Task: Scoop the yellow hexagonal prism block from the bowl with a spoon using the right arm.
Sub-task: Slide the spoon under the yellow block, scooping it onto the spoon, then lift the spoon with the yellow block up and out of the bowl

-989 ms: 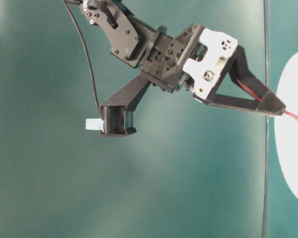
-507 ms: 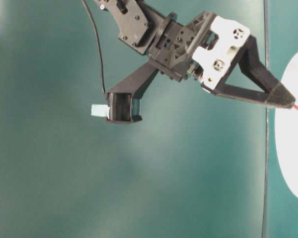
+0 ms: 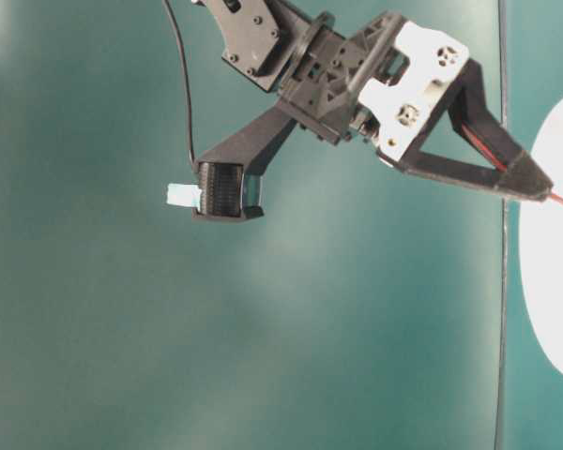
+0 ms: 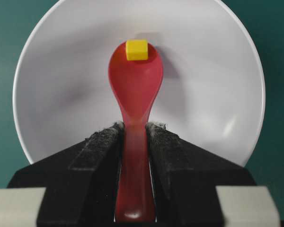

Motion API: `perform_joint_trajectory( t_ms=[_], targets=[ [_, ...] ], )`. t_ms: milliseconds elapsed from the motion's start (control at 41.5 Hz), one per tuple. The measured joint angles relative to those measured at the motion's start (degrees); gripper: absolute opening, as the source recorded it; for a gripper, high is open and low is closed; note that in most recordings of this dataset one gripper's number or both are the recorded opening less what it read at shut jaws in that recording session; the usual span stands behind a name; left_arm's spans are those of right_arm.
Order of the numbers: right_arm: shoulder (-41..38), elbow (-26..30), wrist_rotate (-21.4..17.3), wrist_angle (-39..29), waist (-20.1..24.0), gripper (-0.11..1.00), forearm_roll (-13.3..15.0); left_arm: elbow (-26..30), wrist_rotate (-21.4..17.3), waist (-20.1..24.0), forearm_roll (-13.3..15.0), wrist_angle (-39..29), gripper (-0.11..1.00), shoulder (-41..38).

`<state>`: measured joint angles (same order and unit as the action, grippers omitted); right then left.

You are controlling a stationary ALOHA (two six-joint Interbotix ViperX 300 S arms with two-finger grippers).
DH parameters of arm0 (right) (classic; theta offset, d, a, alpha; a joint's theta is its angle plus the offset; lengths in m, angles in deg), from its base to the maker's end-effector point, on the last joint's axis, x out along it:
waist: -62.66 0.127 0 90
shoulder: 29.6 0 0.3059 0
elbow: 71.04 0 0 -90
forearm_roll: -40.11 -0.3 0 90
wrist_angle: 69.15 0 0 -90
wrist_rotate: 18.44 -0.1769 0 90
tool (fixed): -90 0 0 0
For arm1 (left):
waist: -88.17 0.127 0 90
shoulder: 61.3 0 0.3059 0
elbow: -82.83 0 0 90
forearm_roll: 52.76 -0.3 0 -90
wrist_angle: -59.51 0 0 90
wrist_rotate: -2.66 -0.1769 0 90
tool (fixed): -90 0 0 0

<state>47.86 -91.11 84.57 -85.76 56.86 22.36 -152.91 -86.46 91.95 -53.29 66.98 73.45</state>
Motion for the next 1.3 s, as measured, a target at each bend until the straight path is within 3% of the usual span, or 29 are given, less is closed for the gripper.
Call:
perform_joint_trajectory(
  t_ms=[699, 1302],
  targets=[
    [1.05, -0.09, 0.00, 0.62, 0.00, 0.26, 0.09, 0.00, 0.00, 0.00, 0.00, 0.09, 0.14, 0.09],
    [5.62, -3.34, 0.62, 8.61, 0.00, 0.26, 0.26, 0.00, 0.00, 0.00, -0.09, 0.00, 0.14, 0.00]
  ],
)
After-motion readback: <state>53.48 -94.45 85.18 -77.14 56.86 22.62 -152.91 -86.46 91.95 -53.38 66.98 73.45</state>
